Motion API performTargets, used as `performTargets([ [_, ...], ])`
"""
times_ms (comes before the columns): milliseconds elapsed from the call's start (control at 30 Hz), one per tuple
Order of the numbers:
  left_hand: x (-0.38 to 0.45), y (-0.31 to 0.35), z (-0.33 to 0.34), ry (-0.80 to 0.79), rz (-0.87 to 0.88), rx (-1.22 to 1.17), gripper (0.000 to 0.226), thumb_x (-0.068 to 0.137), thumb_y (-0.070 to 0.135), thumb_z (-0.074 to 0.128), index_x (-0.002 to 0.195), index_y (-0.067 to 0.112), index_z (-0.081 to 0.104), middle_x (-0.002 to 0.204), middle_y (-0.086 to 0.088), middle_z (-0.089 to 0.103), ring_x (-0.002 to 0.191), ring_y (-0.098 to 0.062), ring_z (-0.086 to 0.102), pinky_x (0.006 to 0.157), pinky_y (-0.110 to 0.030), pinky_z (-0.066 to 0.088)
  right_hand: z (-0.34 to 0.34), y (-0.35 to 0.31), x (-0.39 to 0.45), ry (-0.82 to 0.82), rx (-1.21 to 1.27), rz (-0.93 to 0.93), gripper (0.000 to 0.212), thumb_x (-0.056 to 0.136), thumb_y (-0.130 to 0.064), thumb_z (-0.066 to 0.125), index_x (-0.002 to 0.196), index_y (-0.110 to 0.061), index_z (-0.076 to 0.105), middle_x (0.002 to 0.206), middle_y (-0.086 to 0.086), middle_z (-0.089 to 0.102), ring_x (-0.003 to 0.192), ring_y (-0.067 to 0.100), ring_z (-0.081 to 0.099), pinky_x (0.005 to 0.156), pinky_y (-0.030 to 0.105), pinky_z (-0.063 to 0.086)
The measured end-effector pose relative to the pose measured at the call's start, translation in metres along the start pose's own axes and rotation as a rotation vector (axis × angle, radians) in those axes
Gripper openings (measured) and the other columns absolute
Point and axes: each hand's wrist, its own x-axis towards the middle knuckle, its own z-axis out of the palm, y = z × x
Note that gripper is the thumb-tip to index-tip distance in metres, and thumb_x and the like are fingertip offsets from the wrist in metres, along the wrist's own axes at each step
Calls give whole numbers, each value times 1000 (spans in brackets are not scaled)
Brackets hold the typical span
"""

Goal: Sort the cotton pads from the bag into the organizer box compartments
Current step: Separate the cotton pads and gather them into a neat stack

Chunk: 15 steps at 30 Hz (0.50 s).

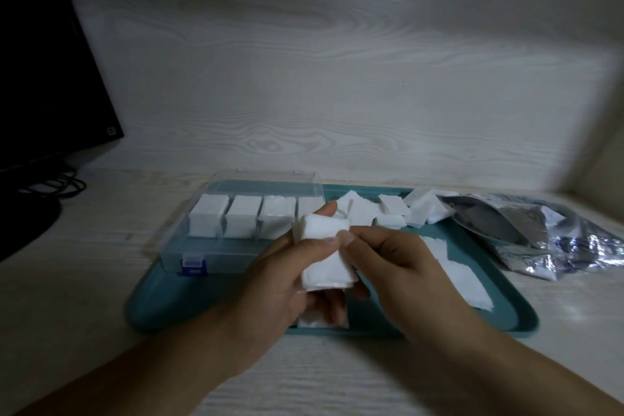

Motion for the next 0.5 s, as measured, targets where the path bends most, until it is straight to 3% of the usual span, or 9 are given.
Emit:
performTargets([
  [133, 0, 1, -5, -28, -44, 59, 49, 73, 37, 69, 122, 29, 66, 110, -20, 70, 79, -31, 67, 58, -40, 52, 0, -3, 0, 35, 228, 8, 18, 91, -5, 56, 100, -3, 71, 65, -1, 70, 55, 1, 63, 50, 11, 46],
  [233, 0, 5, -4, 68, -30, 275, 53, 81, 49, 66, 130, 32, 58, 109, -16, 71, 84, -35, 69, 65, -41, 53, -4, -1, 3, 160, 158, -49, 13, 86, -9, 65, 97, -8, 73, 76, 10, 73, 67, 10, 69, 57, 15, 51],
  [300, 1, 6, -3, 193, 70, 428, 58, 81, 49, 66, 136, 41, 49, 107, -7, 73, 84, -26, 73, 65, -34, 57, -7, 3, 5, 238, -9, -70, 13, 85, -18, 69, 97, -18, 72, 82, 5, 75, 78, 12, 71, 66, 20, 55],
  [400, -3, 5, 0, 211, 268, 553, 65, 82, 38, 61, 139, 54, 37, 104, 3, 75, 89, -17, 73, 70, -29, 59, -7, 5, 5, 254, -75, -69, 16, 85, -21, 70, 101, -20, 68, 83, 3, 75, 81, 18, 71, 74, 30, 59],
  [500, -5, 2, 0, 197, 351, 647, 44, 90, 34, 56, 129, 53, 48, 101, 5, 74, 87, -11, 72, 67, -25, 59, -4, 5, 4, 251, -26, -48, 16, 86, -20, 69, 101, -14, 66, 81, 6, 75, 79, 23, 73, 74, 37, 58],
])
